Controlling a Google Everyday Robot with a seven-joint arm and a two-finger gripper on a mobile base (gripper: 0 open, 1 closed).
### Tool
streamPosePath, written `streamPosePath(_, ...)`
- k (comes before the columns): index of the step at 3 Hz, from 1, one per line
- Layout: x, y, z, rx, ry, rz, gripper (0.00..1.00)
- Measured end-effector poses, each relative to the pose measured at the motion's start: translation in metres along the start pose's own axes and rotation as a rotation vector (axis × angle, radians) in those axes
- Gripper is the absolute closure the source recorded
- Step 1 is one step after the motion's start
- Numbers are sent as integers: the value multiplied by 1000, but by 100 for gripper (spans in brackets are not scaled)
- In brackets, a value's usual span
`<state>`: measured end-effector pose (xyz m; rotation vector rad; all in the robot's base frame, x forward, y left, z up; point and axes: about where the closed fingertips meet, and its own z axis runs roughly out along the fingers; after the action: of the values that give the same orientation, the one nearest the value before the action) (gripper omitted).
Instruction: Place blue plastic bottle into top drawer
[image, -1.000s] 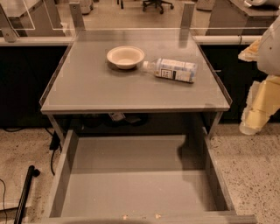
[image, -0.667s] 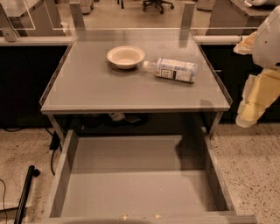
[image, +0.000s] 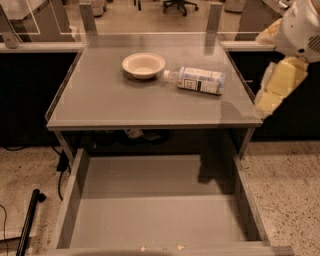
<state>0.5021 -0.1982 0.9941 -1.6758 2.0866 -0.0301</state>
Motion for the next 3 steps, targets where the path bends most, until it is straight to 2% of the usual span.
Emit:
streamPosePath(1,-15,-28,13,30,-49,79,0)
streamPosePath(2,-17,-27,13,29,-52,149,0)
streamPosePath(3,-17,-27,13,29,-52,149,0)
